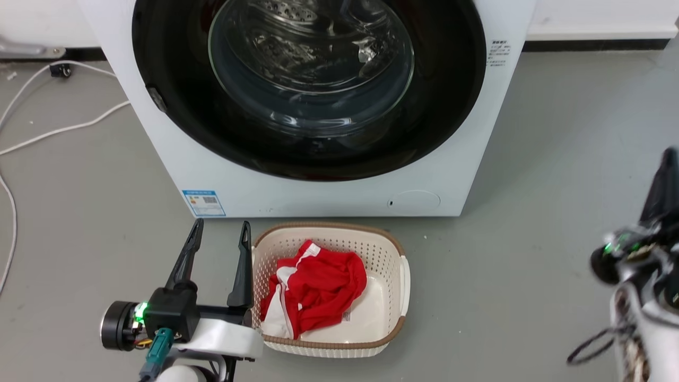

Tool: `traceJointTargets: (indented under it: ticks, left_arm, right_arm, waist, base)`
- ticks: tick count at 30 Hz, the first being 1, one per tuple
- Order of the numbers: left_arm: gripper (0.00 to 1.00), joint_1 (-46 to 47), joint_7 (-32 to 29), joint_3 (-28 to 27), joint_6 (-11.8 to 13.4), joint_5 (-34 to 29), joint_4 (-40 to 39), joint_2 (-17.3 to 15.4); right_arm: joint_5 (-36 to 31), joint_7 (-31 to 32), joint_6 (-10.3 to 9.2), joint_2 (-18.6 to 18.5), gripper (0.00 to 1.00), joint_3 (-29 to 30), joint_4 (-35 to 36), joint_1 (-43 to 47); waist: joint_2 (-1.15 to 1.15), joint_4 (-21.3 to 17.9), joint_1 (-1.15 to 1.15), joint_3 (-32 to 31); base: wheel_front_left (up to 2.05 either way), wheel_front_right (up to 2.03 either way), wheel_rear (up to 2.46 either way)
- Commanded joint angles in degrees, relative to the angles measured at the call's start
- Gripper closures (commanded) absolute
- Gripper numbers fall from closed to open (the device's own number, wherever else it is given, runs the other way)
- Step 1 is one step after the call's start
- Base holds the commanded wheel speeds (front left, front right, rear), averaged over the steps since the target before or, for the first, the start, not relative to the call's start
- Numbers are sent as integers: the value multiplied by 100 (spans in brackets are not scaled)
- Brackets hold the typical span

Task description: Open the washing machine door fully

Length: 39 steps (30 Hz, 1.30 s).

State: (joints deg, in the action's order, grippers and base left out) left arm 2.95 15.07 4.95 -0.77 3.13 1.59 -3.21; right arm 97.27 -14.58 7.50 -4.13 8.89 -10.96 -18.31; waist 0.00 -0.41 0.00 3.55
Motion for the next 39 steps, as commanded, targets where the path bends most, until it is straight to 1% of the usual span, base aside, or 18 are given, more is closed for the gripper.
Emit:
traceJointTargets:
  ticks: [1, 4, 12, 15, 19, 22, 24, 30, 31, 39]
  left_arm:
    - [0, 131, 15, -12, -10, -1, -20, 1]
    - [0, 199, 15, -2, -11, -1, -39, 6]
    - [0, 490, 15, 100, -65, 17, -138, 18]
    - [0, 596, 15, 129, -105, 11, -173, 20]
    - [0, 700, 15, 144, -112, 0, -252, 24]
    - [0, 746, 15, 155, -149, -15, -287, 25]
    - [0, 807, 15, 169, -166, -22, -313, 26]
    - [0, 954, 15, 181, -213, -32, -383, 29]
    - [0, 954, 15, 181, -213, -32, -383, 29]
    - [0, 1169, 15, 209, -259, -34, -474, 32]
  right_arm:
    - [4, -6, -2, -186, 100, 49, -188, -296]
    - [10, 6, -2, -477, 100, 0, -725, -957]
    - [-115, 396, -2, -1321, 100, -406, -2064, -2865]
    - [-261, 661, -2, -1642, 100, -651, -2596, -3582]
    - [-525, 1197, -2, -1915, 100, -1129, -3304, -4499]
    - [-772, 1629, -2, -1989, 100, -1504, -3838, -5140]
    - [-936, 1975, -2, -1973, 100, -1746, -4189, -5528]
    - [-1431, 2841, -2, -1774, 100, -2379, -4990, -6450]
    - [-1431, 2841, -2, -1774, 100, -2379, -4990, -6450]
    - [-1863, 3497, -2, -1473, 100, -2810, -5767, -7256]
  waist:
    - [0, 11, 0, 80]
    - [0, 30, 0, 237]
    - [0, 162, 0, 717]
    - [0, 225, 0, 881]
    - [0, 272, 0, 1079]
    - [0, 298, 0, 1222]
    - [0, 326, 0, 1301]
    - [0, 382, 0, 1532]
    - [0, 382, 0, 1532]
    - [0, 457, 0, 1873]
  base:
    - [0, 0, 0]
    - [0, 0, 0]
    - [0, 0, 0]
    - [0, 0, 0]
    - [0, 0, 0]
    - [0, 0, 0]
    - [0, 0, 0]
    - [0, 0, 0]
    - [0, 0, 0]
    - [0, 0, 0]
